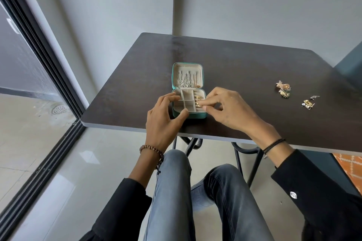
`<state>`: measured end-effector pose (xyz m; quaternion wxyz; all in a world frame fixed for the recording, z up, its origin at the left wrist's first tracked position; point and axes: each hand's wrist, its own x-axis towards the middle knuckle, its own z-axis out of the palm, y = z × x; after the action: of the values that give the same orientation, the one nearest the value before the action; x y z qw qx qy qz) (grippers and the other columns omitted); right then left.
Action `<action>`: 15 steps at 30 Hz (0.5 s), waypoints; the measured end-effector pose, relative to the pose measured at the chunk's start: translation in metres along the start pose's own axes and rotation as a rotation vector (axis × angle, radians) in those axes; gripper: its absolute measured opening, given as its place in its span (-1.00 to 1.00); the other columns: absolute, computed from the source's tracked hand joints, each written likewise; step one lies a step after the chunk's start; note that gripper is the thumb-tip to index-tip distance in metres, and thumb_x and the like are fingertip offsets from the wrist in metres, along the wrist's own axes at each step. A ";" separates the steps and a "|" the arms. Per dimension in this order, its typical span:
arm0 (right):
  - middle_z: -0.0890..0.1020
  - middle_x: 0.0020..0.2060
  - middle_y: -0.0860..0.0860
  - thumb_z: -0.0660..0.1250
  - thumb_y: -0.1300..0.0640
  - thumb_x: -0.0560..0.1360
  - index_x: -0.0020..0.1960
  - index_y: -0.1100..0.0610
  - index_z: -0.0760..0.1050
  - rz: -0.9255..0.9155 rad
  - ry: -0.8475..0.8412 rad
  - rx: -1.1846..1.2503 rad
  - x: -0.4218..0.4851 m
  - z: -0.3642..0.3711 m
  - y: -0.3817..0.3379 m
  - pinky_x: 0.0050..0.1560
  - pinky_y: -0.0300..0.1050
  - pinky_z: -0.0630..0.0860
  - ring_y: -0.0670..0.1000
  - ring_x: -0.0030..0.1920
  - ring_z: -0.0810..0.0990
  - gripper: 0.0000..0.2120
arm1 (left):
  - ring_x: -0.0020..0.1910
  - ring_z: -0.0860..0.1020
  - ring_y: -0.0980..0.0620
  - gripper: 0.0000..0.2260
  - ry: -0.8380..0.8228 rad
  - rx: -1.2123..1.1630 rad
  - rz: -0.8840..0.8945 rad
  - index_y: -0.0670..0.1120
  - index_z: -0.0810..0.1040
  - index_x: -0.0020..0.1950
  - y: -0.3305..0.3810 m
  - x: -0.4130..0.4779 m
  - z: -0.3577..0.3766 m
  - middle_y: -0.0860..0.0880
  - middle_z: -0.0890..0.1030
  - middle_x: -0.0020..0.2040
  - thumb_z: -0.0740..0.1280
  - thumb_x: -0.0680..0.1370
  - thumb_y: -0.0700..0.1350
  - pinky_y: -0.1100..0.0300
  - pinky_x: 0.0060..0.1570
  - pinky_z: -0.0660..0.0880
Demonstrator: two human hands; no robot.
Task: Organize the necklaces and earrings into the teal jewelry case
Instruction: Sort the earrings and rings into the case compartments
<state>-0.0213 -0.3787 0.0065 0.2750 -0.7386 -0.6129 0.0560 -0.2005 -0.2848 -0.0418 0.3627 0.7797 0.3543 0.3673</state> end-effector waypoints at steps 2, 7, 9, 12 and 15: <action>0.57 0.04 -0.09 0.34 0.18 0.60 0.23 0.02 0.67 -0.002 -0.019 -0.030 -0.005 0.003 -0.001 0.05 -0.33 0.48 -0.09 0.05 0.56 -0.75 | 0.17 0.48 0.20 -0.61 -0.007 0.004 0.007 0.05 0.54 0.24 0.000 0.000 0.000 0.15 0.50 0.35 0.31 0.47 0.17 -0.12 0.24 0.49; 0.53 0.11 -0.09 0.30 0.16 0.63 0.28 0.01 0.62 0.015 0.004 -0.068 -0.011 0.010 -0.004 0.12 -0.02 0.59 -0.08 0.10 0.55 -0.73 | 0.16 0.48 0.21 -0.63 -0.021 0.007 0.009 0.07 0.53 0.24 -0.002 0.000 -0.001 0.17 0.49 0.36 0.32 0.48 0.17 -0.13 0.24 0.49; 0.56 0.09 -0.08 0.33 0.15 0.61 0.21 0.02 0.64 0.020 0.064 -0.045 -0.013 0.012 -0.004 0.06 -0.01 0.62 -0.10 0.02 0.59 -0.78 | 0.17 0.47 0.22 -0.61 -0.025 0.008 0.004 0.07 0.53 0.24 -0.001 0.000 -0.001 0.17 0.48 0.37 0.30 0.47 0.20 -0.13 0.24 0.49; 0.55 0.09 -0.07 0.29 0.14 0.62 0.16 0.05 0.66 0.022 0.088 -0.051 -0.016 0.016 -0.005 0.01 0.04 0.62 -0.05 0.03 0.59 -0.80 | 0.16 0.46 0.22 -0.62 -0.038 0.020 -0.003 0.09 0.52 0.23 -0.001 -0.001 -0.001 0.16 0.47 0.38 0.28 0.48 0.22 -0.14 0.24 0.50; 0.54 0.12 -0.06 0.26 0.13 0.64 0.17 0.07 0.66 0.017 0.072 -0.064 -0.017 0.014 -0.006 0.01 0.04 0.62 -0.03 0.05 0.57 -0.78 | 0.15 0.45 0.22 -0.66 -0.034 0.030 0.004 0.10 0.51 0.20 0.001 -0.002 -0.001 0.16 0.47 0.38 0.30 0.49 0.20 -0.08 0.21 0.52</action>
<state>-0.0366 -0.3888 -0.0068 0.2724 -0.7539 -0.5978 0.0122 -0.2018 -0.2868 -0.0413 0.3563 0.7919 0.3519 0.3494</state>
